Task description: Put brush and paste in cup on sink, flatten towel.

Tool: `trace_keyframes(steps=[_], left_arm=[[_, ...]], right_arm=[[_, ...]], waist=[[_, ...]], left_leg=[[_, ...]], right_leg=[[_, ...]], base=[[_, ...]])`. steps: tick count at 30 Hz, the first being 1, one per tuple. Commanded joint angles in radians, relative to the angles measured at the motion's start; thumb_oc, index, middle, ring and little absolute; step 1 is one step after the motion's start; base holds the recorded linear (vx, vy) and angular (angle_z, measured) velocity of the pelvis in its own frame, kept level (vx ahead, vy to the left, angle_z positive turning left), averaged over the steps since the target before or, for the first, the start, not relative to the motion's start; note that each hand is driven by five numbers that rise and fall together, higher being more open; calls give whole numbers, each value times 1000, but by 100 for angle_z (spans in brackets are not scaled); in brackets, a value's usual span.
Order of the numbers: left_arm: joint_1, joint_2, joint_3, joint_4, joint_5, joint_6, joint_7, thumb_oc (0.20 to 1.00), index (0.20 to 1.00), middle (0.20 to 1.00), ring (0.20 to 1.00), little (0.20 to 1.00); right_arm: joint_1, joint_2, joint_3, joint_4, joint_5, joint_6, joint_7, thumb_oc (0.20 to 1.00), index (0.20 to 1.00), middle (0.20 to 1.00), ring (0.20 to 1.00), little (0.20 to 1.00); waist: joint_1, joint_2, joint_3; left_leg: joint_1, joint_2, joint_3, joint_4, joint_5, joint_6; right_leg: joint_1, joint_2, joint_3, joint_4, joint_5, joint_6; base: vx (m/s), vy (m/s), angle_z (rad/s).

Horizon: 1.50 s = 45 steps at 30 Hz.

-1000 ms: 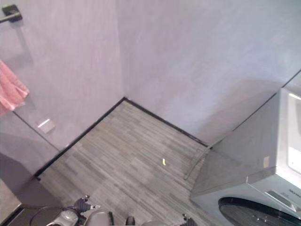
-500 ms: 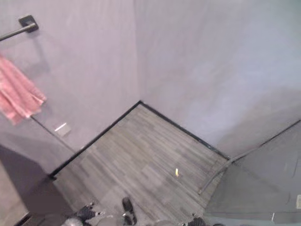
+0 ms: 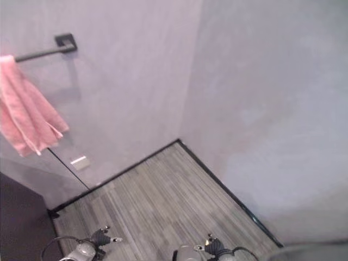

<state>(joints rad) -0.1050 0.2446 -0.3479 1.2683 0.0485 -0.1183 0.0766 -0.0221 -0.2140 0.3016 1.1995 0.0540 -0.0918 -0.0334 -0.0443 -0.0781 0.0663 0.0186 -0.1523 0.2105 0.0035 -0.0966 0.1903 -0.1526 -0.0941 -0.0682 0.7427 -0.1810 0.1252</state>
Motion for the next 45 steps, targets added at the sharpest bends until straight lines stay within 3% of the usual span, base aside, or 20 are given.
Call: trace_keyframes(steps=[1,2,3,4,5,7,9,10,12,15,24,25,30,34,36,38,39,41,44,45], left_arm=[[-10,22,17,52,21,-13,-2,1000,1000,1000,1000,1000],[-10,22,17,52,21,-13,-2,1000,1000,1000,1000,1000],[-5,25,18,63,25,-13,-4,1000,1000,1000,1000,1000],[-5,24,18,63,25,-13,-4,1000,1000,1000,1000,1000],[-10,23,-13,70,56,-14,-16,1000,1000,1000,1000,1000],[-15,22,-17,69,54,-15,-9,1000,1000,1000,1000,1000],[-20,44,-5,72,55,-23,-7,1000,1000,1000,1000,1000],[-28,48,-5,72,52,-21,-5,1000,1000,1000,1000,1000],[-27,47,-5,78,51,-17,0,1000,1000,1000,1000,1000],[-16,43,9,70,33,-16,0,1000,1000,1000,1000,1000],[-3,40,5,73,51,-16,-1,1000,1000,1000,1000,1000],[1,53,21,63,44,-21,1,1000,1000,1000,1000,1000],[-4,67,40,61,20,-28,18,1000,1000,1000,1000,1000],[-29,57,30,53,10,-33,31,1000,1000,1000,1000,1000],[-48,47,19,42,9,-36,39,1000,1000,1000,1000,1000],[-60,45,18,29,4,-34,42,1000,1000,1000,1000,1000],[-64,45,16,31,11,-32,45,1000,1000,1000,1000,1000],[-61,46,19,36,15,-32,48,1000,1000,1000,1000,1000],[-48,46,29,52,11,-30,50,1000,1000,1000,1000,1000],[-48,46,29,52,11,-30,50,1000,1000,1000,1000,1000]], right_arm=[[-3,3,50,23,-19,-18,7,1000,1000,1000,1000,1000],[-3,3,50,23,-18,-18,7,1000,1000,1000,1000,1000],[-6,0,48,34,-18,-19,4,1000,1000,1000,1000,1000],[-6,0,48,34,-18,-19,4,1000,1000,1000,1000,1000],[-51,-52,34,102,-19,-28,-9,1000,1000,1000,1000,1000],[-43,-37,44,93,-19,-27,-13,1000,1000,1000,1000,1000],[17,-55,43,28,-41,-32,9,1000,1000,1000,1000,1000],[18,-44,45,9,-44,-28,8,1000,1000,1000,1000,1000],[28,-39,51,56,-42,-25,7,1000,1000,1000,1000,1000],[22,-43,46,87,-42,-23,3,1000,1000,1000,1000,1000],[-6,-76,27,68,13,-50,-2,1000,1000,1000,1000,1000],[39,-87,47,-44,-31,-50,-3,1000,1000,1000,1000,1000],[53,-80,75,-79,-61,-53,10,1000,1000,1000,1000,1000],[31,-75,79,5,-47,-56,13,1000,1000,1000,1000,1000],[19,-82,64,35,-40,-53,9,1000,1000,1000,1000,1000],[17,-93,40,45,-32,-51,1,1000,1000,1000,1000,1000],[23,-100,27,63,-25,-48,-9,1000,1000,1000,1000,1000],[24,-101,19,73,-22,-46,-13,1000,1000,1000,1000,1000],[26,-112,-5,80,-14,-45,-27,1000,1000,1000,1000,1000],[26,-112,-5,80,-14,-45,-27,1000,1000,1000,1000,1000]], waist=[[-1,-5,-13],[-2,-4,-13],[10,5,-21],[9,6,-20],[46,17,-33],[43,22,-27],[10,14,4],[3,0,22],[0,-18,16],[10,-12,-2],[30,-12,-18],[20,-17,-19],[7,-27,-2],[6,-23,17],[-6,-17,28],[-37,-18,35],[-41,-10,35],[-46,-6,31],[-65,1,17],[-67,1,15]], left_leg=[[29,6,-76,-17,-28,-60],[30,7,-77,-17,-28,-60],[23,18,-95,-11,-26,-71],[24,20,-96,-10,-27,-71],[22,26,-137,-9,-21,-76],[25,31,-146,-1,-22,-79],[21,38,-167,37,-28,-93],[31,36,-181,47,-33,-100],[22,29,-208,54,-39,-104],[20,32,-215,31,-33,-109],[46,40,-253,-6,-25,-129],[50,45,-250,-15,-20,-133],[44,55,-242,-19,-11,-145],[-1,54,-244,47,-22,-164],[-36,67,-172,111,-21,-182],[-48,137,35,134,-20,-188],[-46,153,72,108,-17,-191],[-35,153,71,80,-4,-193],[-46,179,70,-37,86,-210],[-46,178,68,-40,89,-210]], right_leg=[[105,123,35,-214,105,-26],[108,124,34,-218,107,-27],[114,155,66,-331,33,-46],[117,156,65,-335,35,-46],[73,175,82,-385,-14,-71],[47,187,106,-412,-8,-77],[16,235,225,-494,32,-76],[6,243,243,-468,49,-67],[70,222,224,-595,80,-79],[108,211,195,-659,100,-88],[168,197,131,-716,85,-110],[170,201,134,-715,83,-112],[153,206,135,-689,70,-119],[150,195,105,-695,67,-130],[165,177,68,-724,76,-130],[183,152,18,-746,77,-130],[199,149,0,-767,78,-132],[206,147,-5,-775,80,-133],[202,134,-37,-778,79,-140],[200,134,-38,-777,79,-140]], base=[[168,34,74],[197,16,60],[95,4,35],[176,-10,39],[99,-17,23],[49,-18,45],[2,-73,95],[42,-113,54],[122,-139,72],[153,-110,63],[82,-109,15],[30,-119,20],[-43,-122,-1],[-60,-120,6],[-39,-88,21],[-31,-88,82],[-17,-68,134],[28,-23,94],[23,-6,28],[16,6,29]])
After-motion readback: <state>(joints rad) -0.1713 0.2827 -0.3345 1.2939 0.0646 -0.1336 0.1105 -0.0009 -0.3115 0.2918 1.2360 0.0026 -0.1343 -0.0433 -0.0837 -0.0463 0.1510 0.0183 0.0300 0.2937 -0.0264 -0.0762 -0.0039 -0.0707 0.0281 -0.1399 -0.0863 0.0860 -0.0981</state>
